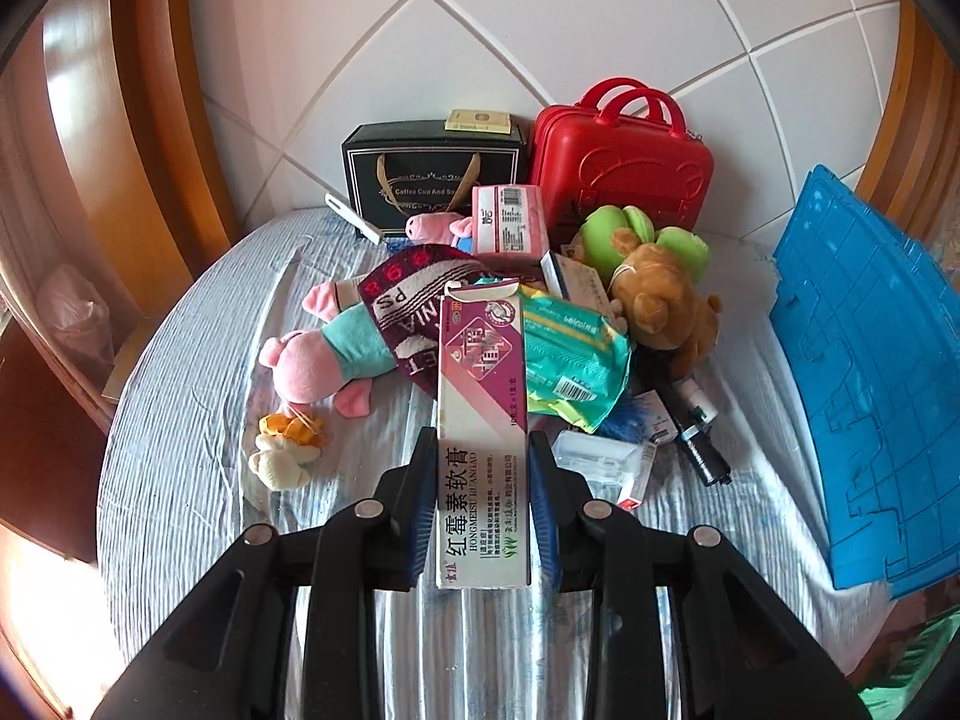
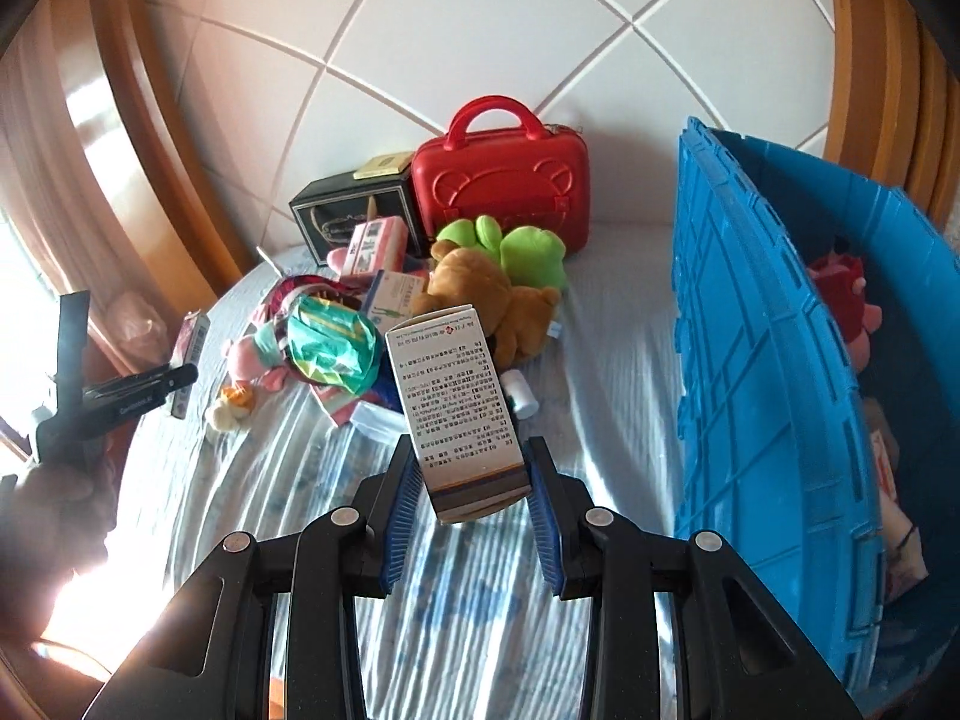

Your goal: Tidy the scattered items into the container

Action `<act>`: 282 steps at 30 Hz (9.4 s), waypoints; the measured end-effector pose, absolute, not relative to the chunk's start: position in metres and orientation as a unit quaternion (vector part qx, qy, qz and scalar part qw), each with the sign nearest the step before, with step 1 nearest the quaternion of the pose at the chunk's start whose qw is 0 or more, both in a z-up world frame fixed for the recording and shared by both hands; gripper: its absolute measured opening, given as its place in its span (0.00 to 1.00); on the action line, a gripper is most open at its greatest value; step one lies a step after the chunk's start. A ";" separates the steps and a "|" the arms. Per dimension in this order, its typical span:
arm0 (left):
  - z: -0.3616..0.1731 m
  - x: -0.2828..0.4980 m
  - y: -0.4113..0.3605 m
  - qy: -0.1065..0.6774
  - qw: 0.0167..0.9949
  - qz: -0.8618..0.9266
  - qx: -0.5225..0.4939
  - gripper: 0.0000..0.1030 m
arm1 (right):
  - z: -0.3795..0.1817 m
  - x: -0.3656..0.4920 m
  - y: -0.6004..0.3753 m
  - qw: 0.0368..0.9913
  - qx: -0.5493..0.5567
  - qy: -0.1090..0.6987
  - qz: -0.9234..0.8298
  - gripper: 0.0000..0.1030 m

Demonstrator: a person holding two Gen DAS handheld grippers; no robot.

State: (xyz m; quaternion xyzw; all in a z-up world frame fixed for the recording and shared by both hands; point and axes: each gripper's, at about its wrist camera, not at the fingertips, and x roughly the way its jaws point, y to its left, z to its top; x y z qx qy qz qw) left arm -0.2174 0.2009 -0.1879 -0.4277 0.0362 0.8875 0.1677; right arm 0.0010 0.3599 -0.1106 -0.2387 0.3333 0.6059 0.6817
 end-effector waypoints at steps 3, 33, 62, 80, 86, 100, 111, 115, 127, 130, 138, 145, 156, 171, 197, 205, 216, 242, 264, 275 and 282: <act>-0.174 -0.211 0.213 0.032 0.164 0.892 -0.419 0.27 | -0.100 0.009 0.355 0.679 -0.234 0.327 0.614 0.33; -0.048 -0.124 0.426 0.036 0.230 0.918 -0.320 0.27 | -0.014 0.147 0.255 0.734 -0.157 0.299 0.590 0.33; -0.006 -0.056 0.655 0.124 0.430 0.850 -0.279 0.27 | -0.024 0.277 0.150 0.818 -0.108 0.335 0.454 0.33; 0.008 -0.054 0.709 0.122 0.479 0.823 -0.279 0.29 | -0.018 0.297 0.121 0.843 -0.087 0.336 0.411 0.36; -0.003 -0.071 0.693 0.088 0.449 0.833 -0.311 0.96 | -0.016 0.298 0.119 0.853 -0.075 0.324 0.402 0.98; -0.031 -0.091 0.615 0.088 0.369 0.860 -0.341 0.96 | -0.017 0.270 0.163 0.823 -0.095 0.324 0.456 0.99; -0.065 -0.114 0.523 0.060 0.302 0.873 -0.379 0.96 | -0.015 0.214 0.215 0.792 -0.119 0.307 0.515 0.99; -0.085 -0.123 0.480 0.048 0.272 0.875 -0.398 0.96 | -0.021 0.191 0.236 0.783 -0.132 0.304 0.526 0.99; -0.132 -0.165 0.334 0.011 0.174 0.883 -0.436 0.96 | -0.038 0.110 0.319 0.744 -0.172 0.307 0.568 0.99; -0.142 -0.176 0.296 0.001 0.151 0.884 -0.443 0.96 | -0.046 0.085 0.345 0.733 -0.184 0.310 0.576 0.99; -0.170 -0.206 0.212 -0.002 0.109 0.881 -0.460 0.96 | -0.088 0.030 0.410 0.708 -0.217 0.332 0.584 0.99; -0.210 -0.238 0.150 0.011 0.086 0.875 -0.477 0.96 | -0.152 -0.011 0.470 0.688 -0.248 0.357 0.581 0.99; -0.328 -0.316 0.068 0.037 0.063 0.847 -0.526 0.96 | -0.276 -0.044 0.561 0.659 -0.327 0.405 0.544 0.99; -0.399 -0.377 0.072 0.056 0.101 0.828 -0.549 0.96 | -0.342 -0.034 0.609 0.668 -0.373 0.408 0.499 0.99; -0.404 -0.374 0.073 0.017 0.123 0.821 -0.558 0.38 | -0.360 -0.039 0.622 0.627 -0.358 0.473 0.505 0.33; -0.385 -0.343 0.049 0.000 0.119 0.829 -0.546 0.37 | -0.346 -0.047 0.605 0.628 -0.343 0.475 0.511 0.25; -0.379 -0.314 0.035 0.003 0.105 0.831 -0.546 0.37 | -0.345 -0.055 0.578 0.640 -0.308 0.496 0.499 0.25; -0.366 -0.300 0.016 -0.008 0.102 0.837 -0.538 0.37 | -0.383 -0.078 0.657 0.662 -0.336 0.493 0.453 0.85; -0.328 -0.273 0.069 0.015 0.105 0.853 -0.511 0.37 | -0.291 -0.086 0.568 0.700 -0.299 0.451 0.465 0.85; -0.264 -0.244 0.120 0.029 0.120 0.872 -0.473 0.37 | -0.209 -0.074 0.500 0.737 -0.251 0.419 0.466 0.85; -0.223 -0.228 0.143 0.019 0.102 0.886 -0.451 0.37 | -0.166 -0.063 0.461 0.752 -0.220 0.403 0.472 0.85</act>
